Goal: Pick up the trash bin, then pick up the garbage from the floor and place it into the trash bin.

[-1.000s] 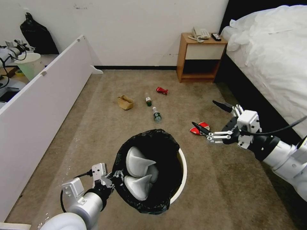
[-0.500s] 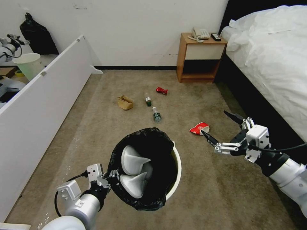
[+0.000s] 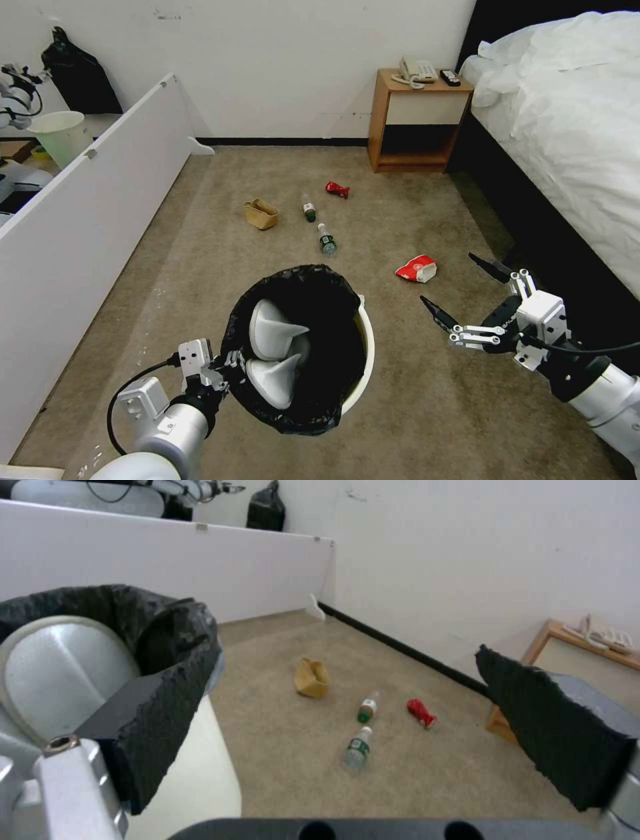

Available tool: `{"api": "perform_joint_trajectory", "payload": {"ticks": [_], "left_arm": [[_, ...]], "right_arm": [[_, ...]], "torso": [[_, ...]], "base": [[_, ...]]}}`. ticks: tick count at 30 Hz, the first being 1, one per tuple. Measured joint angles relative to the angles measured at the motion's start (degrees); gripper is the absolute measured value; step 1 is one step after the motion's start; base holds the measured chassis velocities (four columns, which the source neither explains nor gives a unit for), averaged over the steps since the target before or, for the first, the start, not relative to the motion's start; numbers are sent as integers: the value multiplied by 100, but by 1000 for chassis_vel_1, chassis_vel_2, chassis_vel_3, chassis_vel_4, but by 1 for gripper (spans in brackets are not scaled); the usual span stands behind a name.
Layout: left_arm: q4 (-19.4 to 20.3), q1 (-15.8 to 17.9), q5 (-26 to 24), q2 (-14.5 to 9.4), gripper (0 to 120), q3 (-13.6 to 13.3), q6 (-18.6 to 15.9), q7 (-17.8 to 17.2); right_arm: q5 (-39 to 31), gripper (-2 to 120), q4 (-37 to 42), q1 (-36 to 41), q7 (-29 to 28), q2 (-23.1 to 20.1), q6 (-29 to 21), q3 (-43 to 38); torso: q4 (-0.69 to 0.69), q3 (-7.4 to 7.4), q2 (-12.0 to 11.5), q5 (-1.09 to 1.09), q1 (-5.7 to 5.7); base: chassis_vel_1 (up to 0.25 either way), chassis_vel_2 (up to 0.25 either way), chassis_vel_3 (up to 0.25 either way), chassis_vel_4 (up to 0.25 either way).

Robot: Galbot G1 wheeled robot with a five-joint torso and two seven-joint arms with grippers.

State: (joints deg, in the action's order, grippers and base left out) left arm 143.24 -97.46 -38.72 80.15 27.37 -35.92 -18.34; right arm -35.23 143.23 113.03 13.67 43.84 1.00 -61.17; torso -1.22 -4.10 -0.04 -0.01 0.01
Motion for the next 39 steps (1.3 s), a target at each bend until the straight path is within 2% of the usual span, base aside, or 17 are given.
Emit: {"api": "perform_joint_trajectory", "payload": {"ticks": [7, 23, 34, 39], "left_arm": [[0, 80, 6, -26, 2, -44, -4, 1], [0, 63, 68, 109, 2, -8, -15, 45], [0, 133, 55, 92, 2, 31, 5, 34], [-5, 147, 39, 91, 2, 30, 27, 19]], "right_arm": [[-35, 100, -27, -49, 15, -91, 36, -28], [-90, 100, -136, -118, 45, -216, 48, 42], [-104, 100, -204, -139, 128, -172, 106, 70], [-120, 100, -213, -142, 139, -162, 118, 70]], "torso": [[1, 0, 0, 0, 0], [0, 0, 0, 1, 0], [0, 0, 0, 0, 0], [4, 0, 0, 0, -1]], "base": [[0, 0, 0, 0], [10, 13, 8, 7], [73, 71, 73, 70], [97, 89, 85, 105]]}}
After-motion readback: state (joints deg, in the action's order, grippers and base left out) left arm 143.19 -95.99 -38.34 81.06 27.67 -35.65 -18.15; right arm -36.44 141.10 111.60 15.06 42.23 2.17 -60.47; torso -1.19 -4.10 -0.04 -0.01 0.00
